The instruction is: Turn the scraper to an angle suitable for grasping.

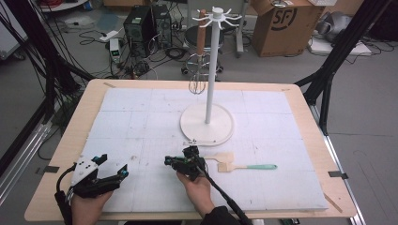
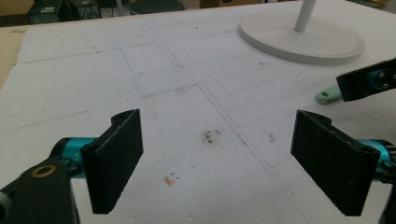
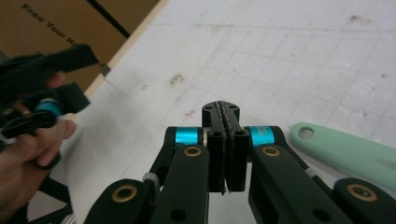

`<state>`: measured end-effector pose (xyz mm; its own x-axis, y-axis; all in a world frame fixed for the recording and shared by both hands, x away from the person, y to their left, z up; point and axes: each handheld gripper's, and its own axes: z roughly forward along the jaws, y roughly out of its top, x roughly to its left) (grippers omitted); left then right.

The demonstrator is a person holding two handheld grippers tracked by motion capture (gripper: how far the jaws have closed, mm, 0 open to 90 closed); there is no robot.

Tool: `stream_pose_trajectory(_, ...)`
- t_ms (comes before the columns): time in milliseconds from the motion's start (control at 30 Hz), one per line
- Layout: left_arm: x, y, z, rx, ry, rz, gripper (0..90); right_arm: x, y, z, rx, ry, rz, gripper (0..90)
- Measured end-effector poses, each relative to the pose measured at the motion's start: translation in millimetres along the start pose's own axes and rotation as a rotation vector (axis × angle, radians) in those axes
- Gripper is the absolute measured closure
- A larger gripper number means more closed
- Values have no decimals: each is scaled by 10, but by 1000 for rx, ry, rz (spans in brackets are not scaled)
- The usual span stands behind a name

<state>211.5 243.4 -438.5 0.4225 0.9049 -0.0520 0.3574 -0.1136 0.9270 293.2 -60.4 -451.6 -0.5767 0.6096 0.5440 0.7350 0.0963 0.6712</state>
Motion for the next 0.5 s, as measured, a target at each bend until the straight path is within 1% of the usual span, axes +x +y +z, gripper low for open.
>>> stream_pose_trajectory(100,-6,2,2,-1,-1,3,175,-32,-4,35,21,-11,21,897)
stream_pose_trajectory(167,-5,1,4,0,0,2,174,-49,5,38,15,-12,29,897)
stream_pose_trajectory(200,-1,1,4,1,-1,5,174,-60,11,34,16,-21,32,897)
stream_pose_trajectory(233,-1,1,3,1,0,4,174,-72,16,30,23,-29,48,897)
stream_pose_trajectory(267,-3,1,4,0,0,2,174,-85,19,30,26,-29,53,897)
stream_pose_trajectory(433,-5,2,1,-1,-1,4,174,-102,27,23,35,-49,62,897)
stream_pose_trajectory(500,-10,1,3,-2,-1,2,175,-110,31,23,38,-50,73,897)
